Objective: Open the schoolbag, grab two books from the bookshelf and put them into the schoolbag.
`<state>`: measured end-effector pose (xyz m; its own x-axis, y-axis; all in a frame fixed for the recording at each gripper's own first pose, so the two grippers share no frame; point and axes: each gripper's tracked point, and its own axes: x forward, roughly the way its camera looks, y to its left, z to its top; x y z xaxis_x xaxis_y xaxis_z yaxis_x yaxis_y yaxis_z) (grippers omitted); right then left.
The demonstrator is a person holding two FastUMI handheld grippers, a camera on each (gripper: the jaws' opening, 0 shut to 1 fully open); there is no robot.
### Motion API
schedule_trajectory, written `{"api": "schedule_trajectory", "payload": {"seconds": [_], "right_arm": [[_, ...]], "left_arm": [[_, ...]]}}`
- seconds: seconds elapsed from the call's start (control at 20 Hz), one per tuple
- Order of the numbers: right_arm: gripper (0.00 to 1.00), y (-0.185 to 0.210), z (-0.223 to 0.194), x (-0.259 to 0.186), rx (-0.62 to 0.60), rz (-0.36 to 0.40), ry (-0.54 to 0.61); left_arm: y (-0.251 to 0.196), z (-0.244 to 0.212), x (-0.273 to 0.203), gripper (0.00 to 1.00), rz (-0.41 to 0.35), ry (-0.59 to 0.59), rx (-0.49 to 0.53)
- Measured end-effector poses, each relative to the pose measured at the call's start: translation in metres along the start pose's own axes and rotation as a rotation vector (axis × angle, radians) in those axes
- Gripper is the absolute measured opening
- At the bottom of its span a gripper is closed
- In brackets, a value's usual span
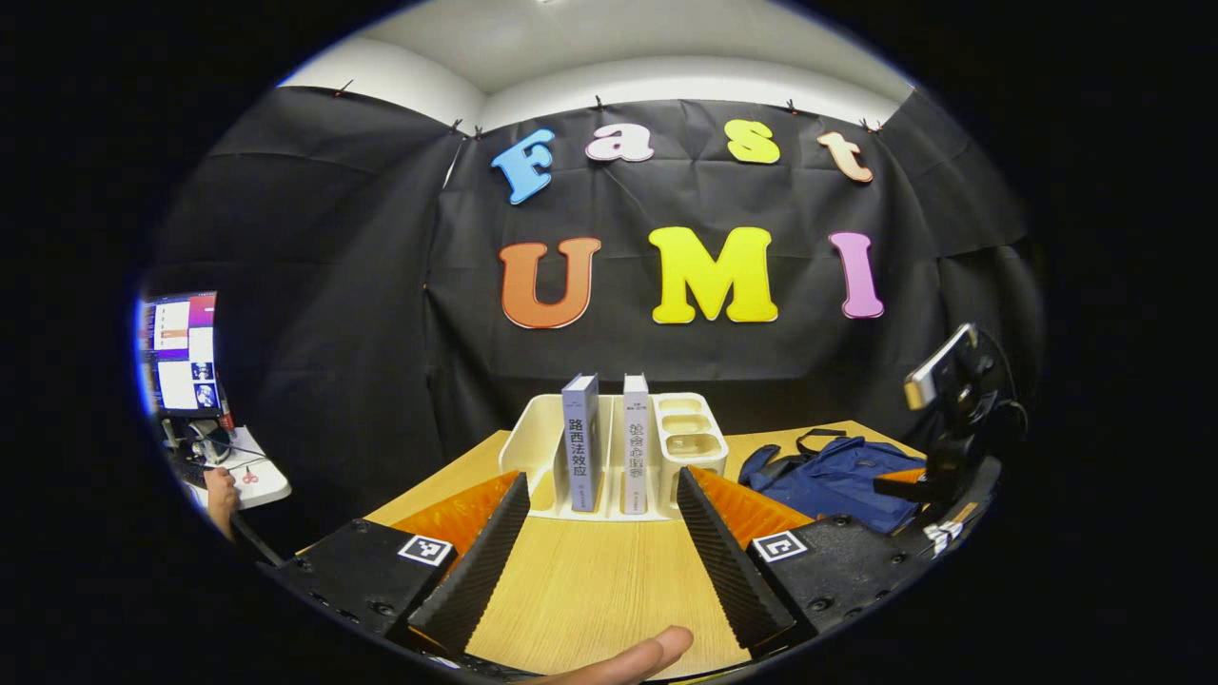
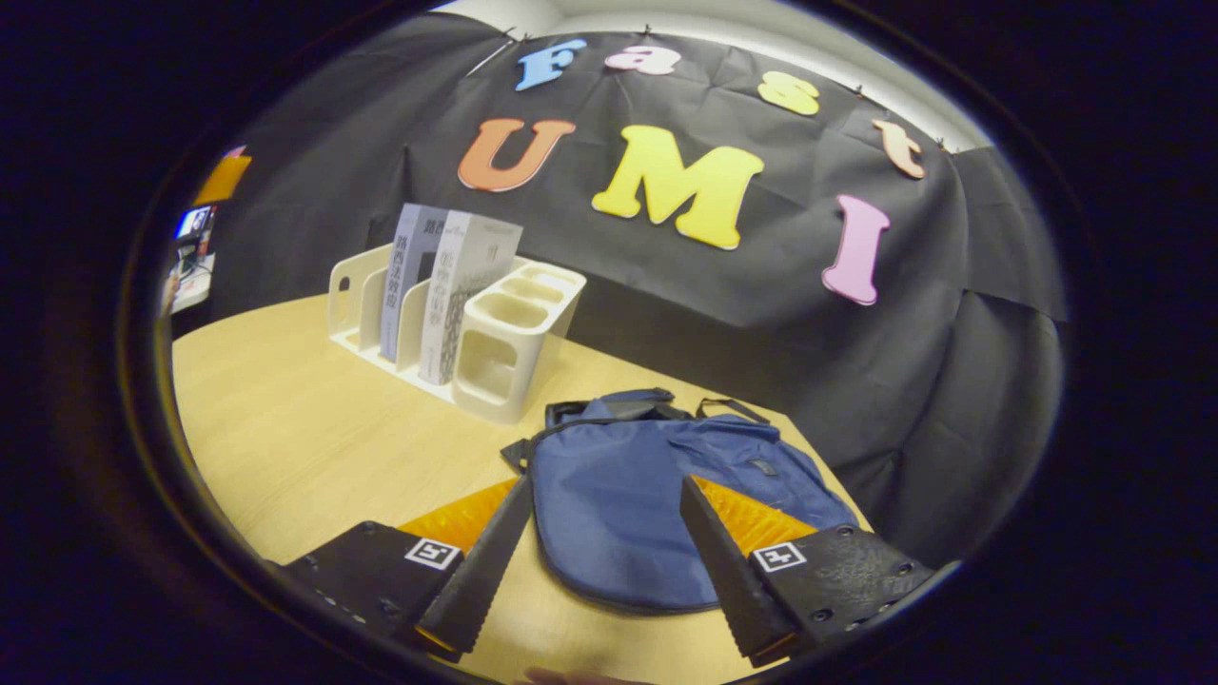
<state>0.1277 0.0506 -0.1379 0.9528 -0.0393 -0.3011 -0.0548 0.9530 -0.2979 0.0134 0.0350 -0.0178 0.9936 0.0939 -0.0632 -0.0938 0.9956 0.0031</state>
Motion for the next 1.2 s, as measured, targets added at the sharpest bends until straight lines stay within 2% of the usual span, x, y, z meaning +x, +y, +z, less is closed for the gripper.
{"api": "schedule_trajectory", "payload": {"seconds": [0.2,0.25,0.35,0.4,0.6,0.7,0.8,0.85,1.0,1.05,1.15,1.2], "right_arm": [[0.98,0.022,-0.012,0.031,-0.075,0.002,0.059],[0.94,0.024,-0.019,0.040,-0.090,-0.002,0.094],[0.99,0.022,-0.030,0.052,-0.131,-0.024,0.150],[0.94,0.023,-0.033,0.057,-0.153,-0.025,0.163],[0.93,0.009,-0.036,0.074,-0.234,-0.101,0.207],[0.84,0.015,-0.039,0.077,-0.225,-0.074,0.231],[0.67,0.017,-0.039,0.077,-0.215,-0.075,0.258],[0.67,0.019,-0.037,0.077,-0.216,-0.066,0.273],[0.54,0.014,-0.027,0.069,-0.226,-0.083,0.260],[0.56,0.010,-0.020,0.065,-0.243,-0.096,0.247],[0.44,0.006,-0.010,0.060,-0.264,-0.114,0.215],[0.43,0.002,-0.007,0.061,-0.279,-0.132,0.207]], "left_arm": [[0.005,-0.003,0.004,0.98,0.010,0.010,-0.007],[0.004,-0.004,0.004,0.98,0.005,0.014,-0.006],[0.002,-0.005,0.004,0.98,-0.003,0.016,0.002],[0.001,-0.005,0.004,0.98,-0.005,0.016,0.006],[-0.002,-0.003,0.003,0.98,-0.014,0.010,0.017],[-0.001,-0.005,0.004,0.98,-0.013,0.012,0.018],[-0.006,-0.007,0.005,0.98,-0.023,0.020,0.015],[-0.007,-0.007,0.004,0.98,-0.027,0.023,0.013],[-0.007,-0.005,0.003,0.98,-0.033,0.017,0.010],[-0.006,-0.005,0.003,0.98,-0.031,0.015,0.012],[-0.006,-0.007,0.005,0.98,-0.031,0.019,0.007],[-0.006,-0.007,0.004,0.99,-0.032,0.022,0.003]]}}
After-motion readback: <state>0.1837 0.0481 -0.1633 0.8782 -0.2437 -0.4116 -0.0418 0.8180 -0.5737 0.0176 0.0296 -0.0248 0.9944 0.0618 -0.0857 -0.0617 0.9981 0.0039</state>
